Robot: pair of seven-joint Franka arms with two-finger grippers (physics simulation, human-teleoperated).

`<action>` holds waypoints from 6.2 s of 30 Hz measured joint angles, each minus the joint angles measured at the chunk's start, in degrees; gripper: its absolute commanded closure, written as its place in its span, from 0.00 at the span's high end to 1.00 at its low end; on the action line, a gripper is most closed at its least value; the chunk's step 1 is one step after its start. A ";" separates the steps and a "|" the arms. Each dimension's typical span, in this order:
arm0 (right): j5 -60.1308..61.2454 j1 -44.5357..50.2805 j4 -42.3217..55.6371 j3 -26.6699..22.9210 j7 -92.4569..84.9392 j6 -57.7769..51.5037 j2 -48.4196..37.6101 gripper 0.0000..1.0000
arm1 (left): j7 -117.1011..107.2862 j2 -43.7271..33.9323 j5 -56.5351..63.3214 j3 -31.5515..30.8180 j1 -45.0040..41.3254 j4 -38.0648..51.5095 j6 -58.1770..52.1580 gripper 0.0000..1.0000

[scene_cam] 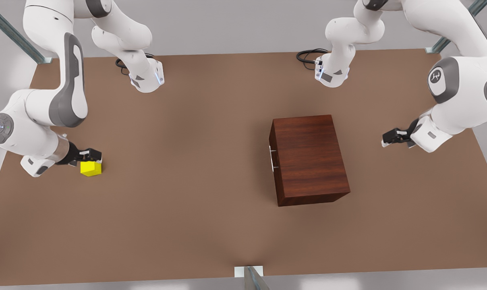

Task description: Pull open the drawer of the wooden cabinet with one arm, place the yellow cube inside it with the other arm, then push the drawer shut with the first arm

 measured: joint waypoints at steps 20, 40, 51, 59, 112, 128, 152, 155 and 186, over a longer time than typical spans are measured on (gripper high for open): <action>-0.39 -2.36 1.78 -0.73 29.47 0.56 0.82 1.00 | -34.01 29.23 6.99 -0.17 -40.50 24.08 7.00 1.00; -0.81 -3.91 1.59 -0.96 65.28 7.09 4.43 1.00 | -58.18 31.02 19.70 -0.08 -42.49 9.79 15.06 1.00; -0.75 -5.85 -1.72 -1.12 73.50 7.23 4.16 1.00 | -63.64 31.31 20.83 -0.15 -42.88 8.80 16.61 1.00; -0.56 -5.98 -4.10 -1.12 76.83 7.55 3.39 1.00 | -66.11 31.65 19.14 -0.25 -42.82 9.06 18.76 1.00; -9.30 -15.05 -26.27 1.44 75.10 27.29 2.06 1.00 | -28.17 0.51 5.51 1.03 -8.04 -4.31 2.96 1.00; -13.16 -34.82 -25.92 18.41 69.87 34.45 9.68 1.00 | -11.50 1.84 5.19 1.33 -7.44 -3.33 5.88 1.00; -23.75 -44.89 -25.74 26.65 66.08 36.87 18.09 1.00 | -2.91 1.95 5.50 1.33 -7.69 -3.75 6.64 1.00; -24.67 -44.99 -25.74 26.71 65.97 37.54 18.73 0.93 | -2.44 1.95 5.51 1.33 -7.69 -3.75 6.69 1.00; -9.49 -11.47 4.89 23.80 78.37 11.88 14.49 0.62 | -0.34 1.99 5.51 1.33 -7.69 -3.84 6.76 1.00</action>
